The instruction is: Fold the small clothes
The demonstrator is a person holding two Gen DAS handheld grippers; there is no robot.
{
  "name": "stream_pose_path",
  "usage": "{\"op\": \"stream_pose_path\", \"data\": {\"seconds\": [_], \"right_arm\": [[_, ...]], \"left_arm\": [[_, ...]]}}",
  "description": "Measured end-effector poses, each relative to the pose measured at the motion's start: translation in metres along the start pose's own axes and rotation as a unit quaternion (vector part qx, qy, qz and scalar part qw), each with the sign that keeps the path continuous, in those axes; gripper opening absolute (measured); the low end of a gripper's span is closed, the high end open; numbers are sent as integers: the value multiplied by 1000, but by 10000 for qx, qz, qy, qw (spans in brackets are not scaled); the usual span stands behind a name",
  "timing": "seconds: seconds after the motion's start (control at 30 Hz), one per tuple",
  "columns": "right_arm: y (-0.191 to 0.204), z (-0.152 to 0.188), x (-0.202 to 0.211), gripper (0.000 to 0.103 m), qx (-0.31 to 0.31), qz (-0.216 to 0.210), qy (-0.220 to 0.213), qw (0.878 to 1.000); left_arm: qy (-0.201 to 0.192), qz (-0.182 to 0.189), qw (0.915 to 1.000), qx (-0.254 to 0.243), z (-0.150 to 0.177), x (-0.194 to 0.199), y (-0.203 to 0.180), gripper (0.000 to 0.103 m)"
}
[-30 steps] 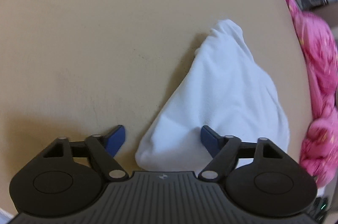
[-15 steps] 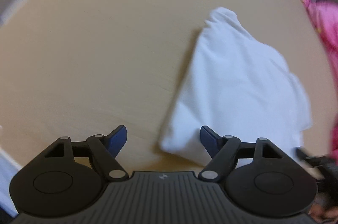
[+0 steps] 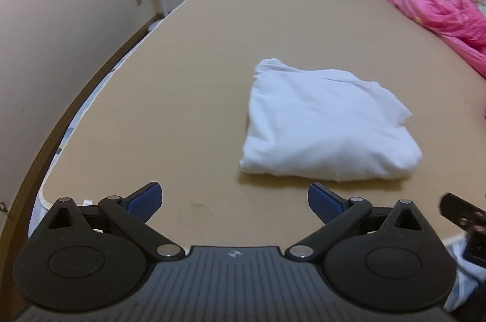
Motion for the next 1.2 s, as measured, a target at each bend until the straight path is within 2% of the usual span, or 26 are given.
{"op": "stream_pose_path", "data": {"seconds": [0.07, 0.17, 0.3, 1.2], "right_arm": [[14, -1, 1, 97, 101, 72, -110, 9999], [15, 4, 10, 97, 241, 304, -281, 9989], [15, 6, 22, 97, 195, 285, -361, 9988], [28, 13, 20, 98, 407, 324, -285, 9982]], "left_arm": [[-73, -45, 9999, -69, 6, 12, -2, 102], [-142, -89, 9998, -125, 14, 26, -4, 102], [-164, -21, 9998, -74, 22, 45, -2, 102], [-184, -57, 9997, -114, 24, 56, -7, 102]]}}
Point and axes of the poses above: each gripper's, at about its wrist camera, not at the fingertips, and x roughly against the way its jaws point, y to its left, z to its underside, the point moved 10 cm from there along -x, roughly the way its jaws point, and after that the axes turned 9 degrees about z, right-handed, at the moved point
